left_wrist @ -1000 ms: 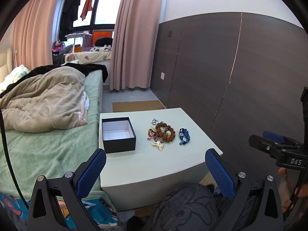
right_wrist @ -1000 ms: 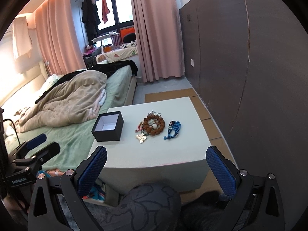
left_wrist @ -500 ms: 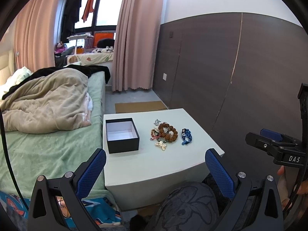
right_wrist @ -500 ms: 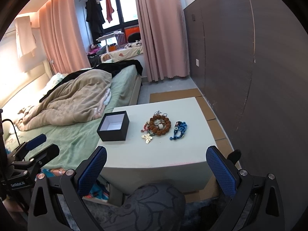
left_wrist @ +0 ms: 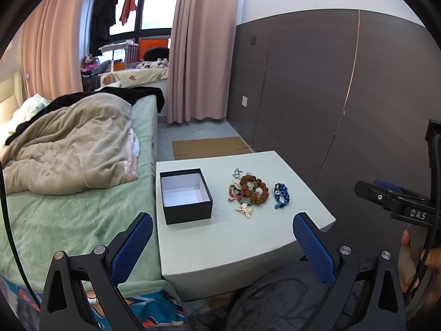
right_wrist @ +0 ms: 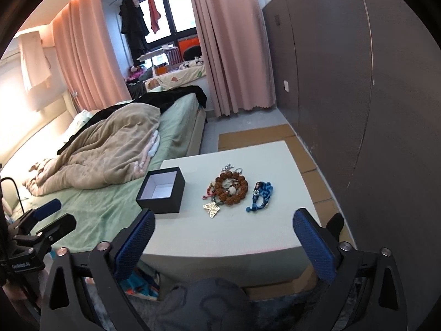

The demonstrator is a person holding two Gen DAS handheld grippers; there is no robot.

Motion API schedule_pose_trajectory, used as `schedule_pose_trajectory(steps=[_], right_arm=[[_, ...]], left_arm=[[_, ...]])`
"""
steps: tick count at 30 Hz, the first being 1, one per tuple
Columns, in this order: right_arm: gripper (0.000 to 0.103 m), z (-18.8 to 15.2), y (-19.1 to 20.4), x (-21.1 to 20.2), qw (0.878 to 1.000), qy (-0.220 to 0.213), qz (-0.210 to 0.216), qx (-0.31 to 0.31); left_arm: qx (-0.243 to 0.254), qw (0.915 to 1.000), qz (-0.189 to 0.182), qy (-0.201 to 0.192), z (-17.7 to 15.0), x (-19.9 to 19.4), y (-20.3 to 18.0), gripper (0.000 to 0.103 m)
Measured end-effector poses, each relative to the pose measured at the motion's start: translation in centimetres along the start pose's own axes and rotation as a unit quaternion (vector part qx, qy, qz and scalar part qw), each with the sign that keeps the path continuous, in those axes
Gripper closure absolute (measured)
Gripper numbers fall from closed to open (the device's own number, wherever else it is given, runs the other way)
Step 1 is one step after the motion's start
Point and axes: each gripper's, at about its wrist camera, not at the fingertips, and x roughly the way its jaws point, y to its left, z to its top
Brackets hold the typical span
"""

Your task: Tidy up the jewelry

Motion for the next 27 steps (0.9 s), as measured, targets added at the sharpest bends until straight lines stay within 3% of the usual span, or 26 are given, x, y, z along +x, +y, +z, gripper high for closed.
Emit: schedule_pose_trajectory(steps=[8,10,12,17,24,27], right_arm=[[0.014,0.5,-2.5,4.6,0.999,0.036,0.012,0.03],[0.023,0.6,-3.5,6.1,0.997,0.051,0.021,0.045],[0.029,0.6,-4.3,7.6,0.995,0.067,0.035,0.063],[0.034,0.5,-5.5,10.3,0.991,0.092,0.048,0.085],[0.046,0.3,-6.5,13.6,0.988,0.126,0.037,0.084],[0.047,0.4,-7.1,15.3,0.986,0.135,0.033,0.09]], left_arm=[[0.007,0.999,-0.03,0.033,0.6,5.6,-0.4,0.029],[0.003,0.9977,-0.043,0.051,0.6,7.2,-0.5,0.03],[0.003,0.9959,-0.051,0.075,0.6,8.7,-0.8,0.038],[-0.009,0.9931,-0.059,0.101,1.3,11.8,-1.0,0.046],[0.01,0.9858,-0.075,0.15,1.6,16.7,-2.1,0.048],[0.003,0.9824,-0.075,0.171,1.7,18.7,-2.3,0.048]])
